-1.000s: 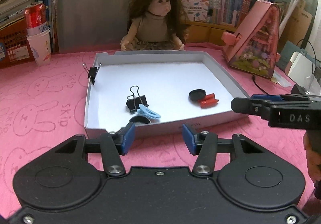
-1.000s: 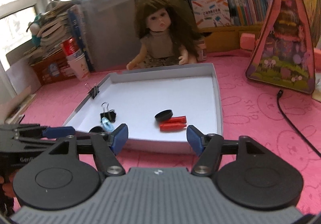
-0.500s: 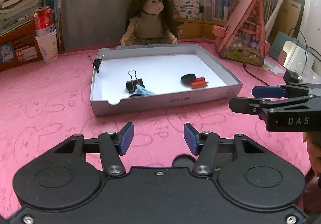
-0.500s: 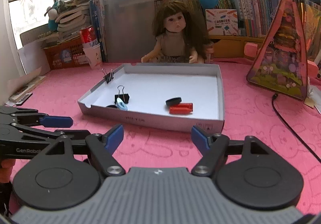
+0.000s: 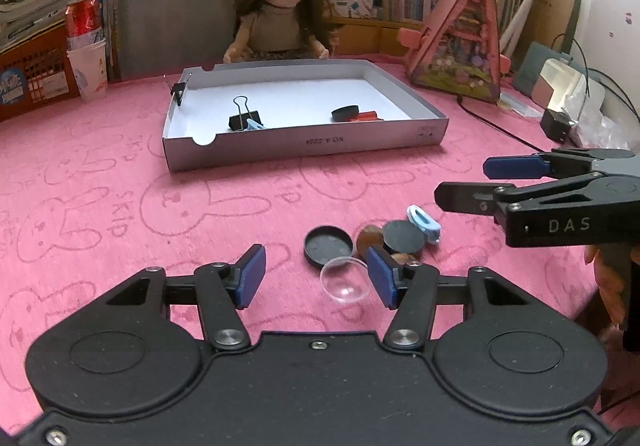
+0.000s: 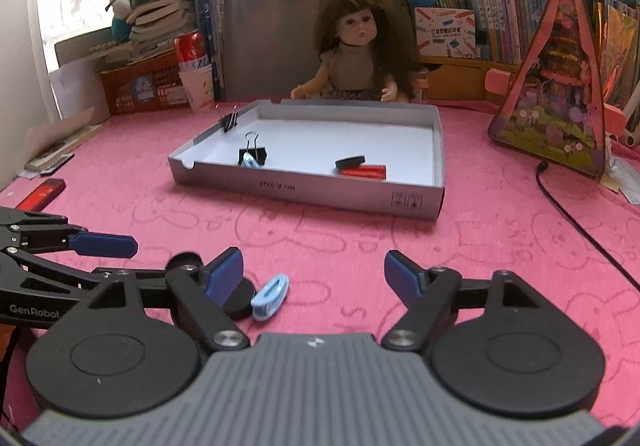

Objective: Organize rigid objects
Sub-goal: 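Move both tools back to the remaining items beside the tray, then approach the light-blue hair clip with the right tool while the left tool approaches the clear dome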

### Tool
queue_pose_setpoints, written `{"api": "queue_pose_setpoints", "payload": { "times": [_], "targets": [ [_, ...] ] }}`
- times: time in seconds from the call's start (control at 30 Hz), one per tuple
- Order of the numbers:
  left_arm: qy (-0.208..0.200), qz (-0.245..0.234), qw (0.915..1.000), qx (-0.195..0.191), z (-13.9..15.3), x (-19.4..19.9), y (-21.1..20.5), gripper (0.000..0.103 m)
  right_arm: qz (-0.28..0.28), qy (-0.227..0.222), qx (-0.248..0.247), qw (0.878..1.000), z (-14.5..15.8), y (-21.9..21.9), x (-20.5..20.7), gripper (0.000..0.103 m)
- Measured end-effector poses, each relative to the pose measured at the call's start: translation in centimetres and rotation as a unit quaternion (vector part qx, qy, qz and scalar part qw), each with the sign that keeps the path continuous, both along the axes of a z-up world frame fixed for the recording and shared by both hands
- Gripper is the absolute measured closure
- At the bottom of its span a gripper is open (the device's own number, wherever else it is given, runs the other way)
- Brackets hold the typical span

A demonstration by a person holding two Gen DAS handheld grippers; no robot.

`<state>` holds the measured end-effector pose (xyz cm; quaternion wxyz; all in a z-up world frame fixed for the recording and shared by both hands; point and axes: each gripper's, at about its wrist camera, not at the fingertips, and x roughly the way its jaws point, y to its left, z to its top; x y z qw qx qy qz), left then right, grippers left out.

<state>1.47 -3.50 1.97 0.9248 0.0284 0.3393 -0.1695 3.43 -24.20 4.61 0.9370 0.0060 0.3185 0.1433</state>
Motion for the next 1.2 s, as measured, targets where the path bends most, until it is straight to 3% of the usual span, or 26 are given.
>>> {"api": "queue_pose_setpoints", "payload": {
  "times": [0.33, 0.7, 0.87, 1.07, 1.2],
  "targets": [
    [-0.028, -0.003, 0.9993, 0.024, -0.8, -1.0, -1.1, 0.051, 0.020, -0.003, -0.013, 1.000, -1.0, 0.6, -1.1, 0.017],
    [-0.026, 0.000, 0.9994, 0.022, -1.6, -1.0, -1.7, 0.061, 0.046, -0.003, -0.029, 0.998, -1.4, 1.3, -1.9, 0.019],
    [-0.027, 0.003, 0.9994, 0.020, -1.4, -1.3, -1.5, 0.067, 0.030, -0.010, -0.051, 0.998, -1.6, 1.6, -1.9, 0.023],
    [-0.041, 0.039, 0.9968, 0.056, -1.5, -1.2, -0.7, 0.067, 0.014, -0.011, -0.057, 0.998, -1.7, 1.3, -1.4, 0.024],
    [-0.045, 0.039, 0.9975, 0.039, -1.1, -1.6, -0.1, 0.068, 0.024, -0.016, -0.064, 0.998, -1.8, 1.8, -1.4, 0.024]
  ]
}}
